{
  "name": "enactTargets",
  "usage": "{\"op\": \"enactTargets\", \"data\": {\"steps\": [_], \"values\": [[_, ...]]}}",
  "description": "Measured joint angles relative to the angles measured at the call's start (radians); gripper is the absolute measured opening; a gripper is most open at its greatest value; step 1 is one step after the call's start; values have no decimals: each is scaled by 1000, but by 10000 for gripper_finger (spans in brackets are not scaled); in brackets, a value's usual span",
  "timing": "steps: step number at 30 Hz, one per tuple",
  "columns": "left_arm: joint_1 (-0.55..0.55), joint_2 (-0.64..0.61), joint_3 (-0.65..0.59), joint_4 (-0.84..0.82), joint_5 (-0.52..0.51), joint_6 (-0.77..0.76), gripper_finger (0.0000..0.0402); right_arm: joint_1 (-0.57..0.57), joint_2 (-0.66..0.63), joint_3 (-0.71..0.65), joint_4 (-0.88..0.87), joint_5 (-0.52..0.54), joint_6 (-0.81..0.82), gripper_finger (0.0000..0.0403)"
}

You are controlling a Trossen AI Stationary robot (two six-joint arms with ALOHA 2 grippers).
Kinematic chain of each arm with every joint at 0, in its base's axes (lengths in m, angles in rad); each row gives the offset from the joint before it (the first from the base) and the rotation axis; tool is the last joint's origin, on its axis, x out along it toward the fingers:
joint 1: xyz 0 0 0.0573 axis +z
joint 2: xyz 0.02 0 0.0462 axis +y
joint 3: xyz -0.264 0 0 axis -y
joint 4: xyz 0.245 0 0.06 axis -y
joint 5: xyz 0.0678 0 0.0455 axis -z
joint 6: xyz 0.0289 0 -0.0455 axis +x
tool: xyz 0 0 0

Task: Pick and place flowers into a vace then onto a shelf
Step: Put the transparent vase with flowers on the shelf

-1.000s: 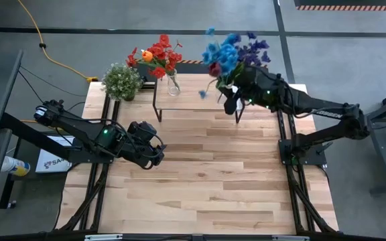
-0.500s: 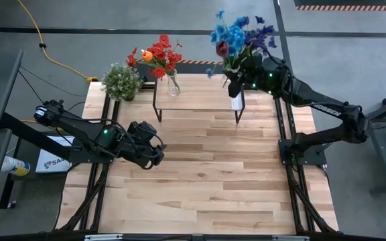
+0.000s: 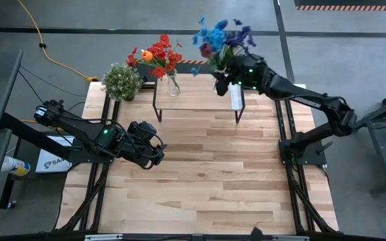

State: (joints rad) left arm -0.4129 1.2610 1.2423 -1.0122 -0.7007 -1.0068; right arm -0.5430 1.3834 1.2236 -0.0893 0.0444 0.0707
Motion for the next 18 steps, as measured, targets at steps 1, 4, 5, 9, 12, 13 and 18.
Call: {"op": "enactTargets", "data": {"steps": [1,4,5,9,12,13,18], "values": [[0,0,0,0,0,-1,376,0,14,0,2,-1,-1,164],[0,0,0,0,0,-12,376,0,48,0,4,-1,-18,164],[0,0,0,0,0,-12,376,0,58,0,4,1,-27,164],[0,0,0,0,0,-17,376,0,72,-6,8,5,-34,164],[0,0,0,0,1,-20,376,0,70,-29,14,14,-35,164],[0,0,0,0,1,-20,376,0,70,-35,9,15,-35,164],[0,0,0,0,1,-20,376,0,68,-65,2,17,-29,164]]}}
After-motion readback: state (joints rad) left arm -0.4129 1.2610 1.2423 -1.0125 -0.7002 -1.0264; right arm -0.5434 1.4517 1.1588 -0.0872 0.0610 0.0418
